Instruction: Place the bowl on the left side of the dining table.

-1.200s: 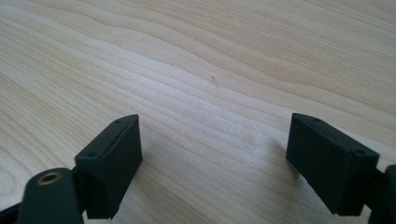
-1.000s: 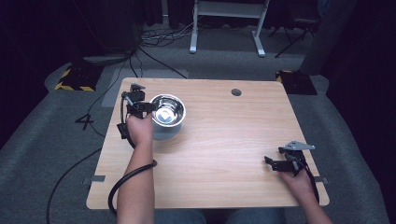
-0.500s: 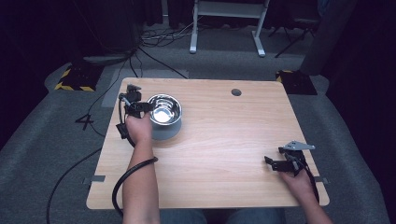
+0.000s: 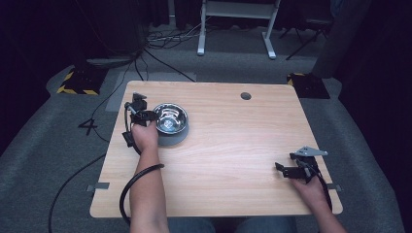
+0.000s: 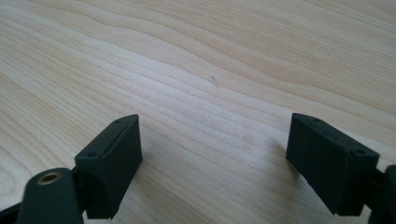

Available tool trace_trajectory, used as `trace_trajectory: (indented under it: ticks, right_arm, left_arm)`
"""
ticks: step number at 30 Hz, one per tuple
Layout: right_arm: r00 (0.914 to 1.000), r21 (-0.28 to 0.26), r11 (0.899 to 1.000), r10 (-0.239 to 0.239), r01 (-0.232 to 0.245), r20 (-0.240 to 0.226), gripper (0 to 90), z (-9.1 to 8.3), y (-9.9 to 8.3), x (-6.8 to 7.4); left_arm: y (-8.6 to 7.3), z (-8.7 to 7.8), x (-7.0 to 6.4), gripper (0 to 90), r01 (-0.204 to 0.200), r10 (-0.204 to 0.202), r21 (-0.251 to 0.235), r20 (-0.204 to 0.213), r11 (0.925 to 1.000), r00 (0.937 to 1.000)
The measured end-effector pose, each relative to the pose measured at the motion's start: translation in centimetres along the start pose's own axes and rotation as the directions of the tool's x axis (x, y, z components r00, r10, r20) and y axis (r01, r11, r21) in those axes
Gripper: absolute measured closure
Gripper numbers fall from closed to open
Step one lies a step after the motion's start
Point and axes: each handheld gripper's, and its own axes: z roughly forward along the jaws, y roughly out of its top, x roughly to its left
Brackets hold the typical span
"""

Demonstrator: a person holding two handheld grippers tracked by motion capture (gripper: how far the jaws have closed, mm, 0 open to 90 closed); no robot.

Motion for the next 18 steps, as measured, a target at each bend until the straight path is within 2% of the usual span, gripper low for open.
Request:
trace_trajectory:
  ticks: [4,7,10,16,18]
  right_arm:
    - [1.0000,-0.001,1.000,0.000,0.000,0.000,18.4,0.00,0.00,0.00]
    - [1.0000,0.000,1.000,0.000,0.000,0.000,18.4,0.00,0.00,0.00]
    - [1.0000,0.000,1.000,0.000,0.000,0.000,18.4,0.00,0.00,0.00]
    - [1.0000,0.000,1.000,0.000,0.000,0.000,18.4,0.00,0.00,0.00]
    - [1.0000,0.000,1.000,0.000,0.000,0.000,18.4,0.00,0.00,0.00]
  left_arm:
    - [-0.24,0.18,0.34,82.9,0.013,-0.013,0.004,0.027,0.9999,0.9995]
    - [-0.29,0.24,0.34,82.8,-0.002,0.002,0.010,0.026,0.9999,0.9997]
    - [-0.30,0.25,0.36,82.8,0.003,-0.004,0.012,0.038,0.9999,0.9993]
    - [-0.39,0.53,0.30,82.8,0.002,-0.002,0.014,0.021,0.9999,0.9998]
    - [-0.36,0.51,0.26,82.8,-0.010,0.010,0.015,0.013,0.9998,0.9999]
